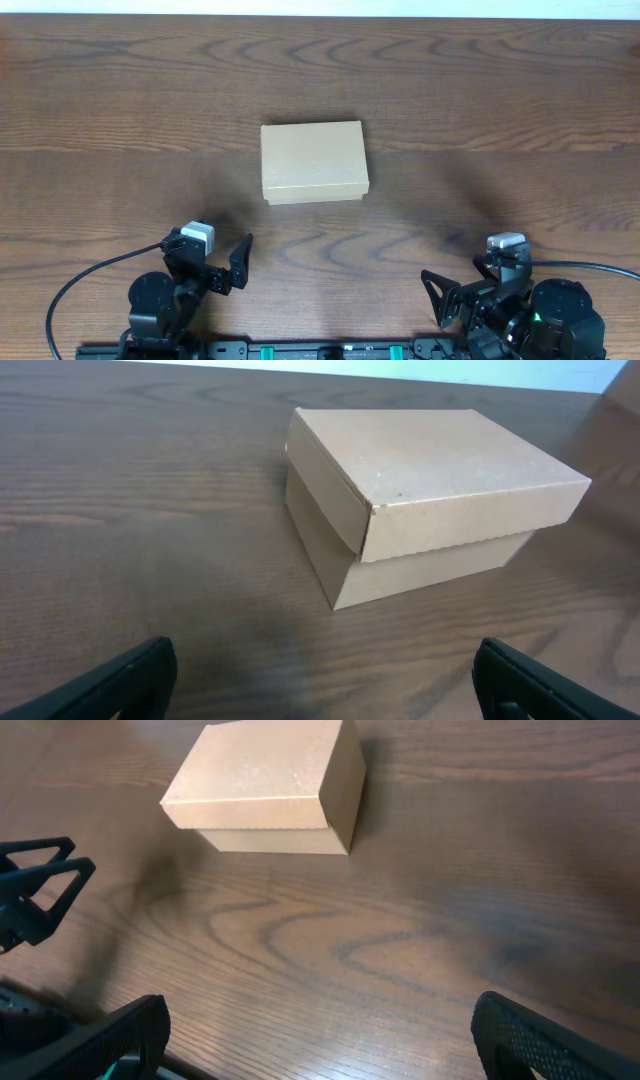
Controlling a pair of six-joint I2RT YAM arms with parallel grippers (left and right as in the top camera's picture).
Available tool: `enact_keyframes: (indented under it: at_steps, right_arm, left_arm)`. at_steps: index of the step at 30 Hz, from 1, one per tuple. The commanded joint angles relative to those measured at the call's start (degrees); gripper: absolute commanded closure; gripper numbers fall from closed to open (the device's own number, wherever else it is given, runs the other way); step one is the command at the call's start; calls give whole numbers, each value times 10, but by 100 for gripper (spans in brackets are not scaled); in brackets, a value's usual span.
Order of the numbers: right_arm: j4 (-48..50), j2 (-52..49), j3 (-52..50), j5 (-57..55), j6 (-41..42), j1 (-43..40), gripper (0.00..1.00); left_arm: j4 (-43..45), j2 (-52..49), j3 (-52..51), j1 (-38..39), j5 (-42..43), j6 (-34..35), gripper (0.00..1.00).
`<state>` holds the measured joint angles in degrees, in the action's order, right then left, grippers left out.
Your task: Pack container
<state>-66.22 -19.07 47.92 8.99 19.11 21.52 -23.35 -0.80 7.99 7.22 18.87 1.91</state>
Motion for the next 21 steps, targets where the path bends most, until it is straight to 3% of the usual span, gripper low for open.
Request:
enact_keyframes:
  at_steps: [1,13,21]
  right_arm:
    - [-1,2,-1,0,8,-2,1]
    - [-10,2,-1,0,6,-2,1]
    - [15,10,-34,-73,-31,0,1]
  left_arm:
    - [-2,2,-11,-2,2,9,5]
    - [-2,2,-11,-2,2,9,5]
    - [-2,2,-11,-2,2,9,5]
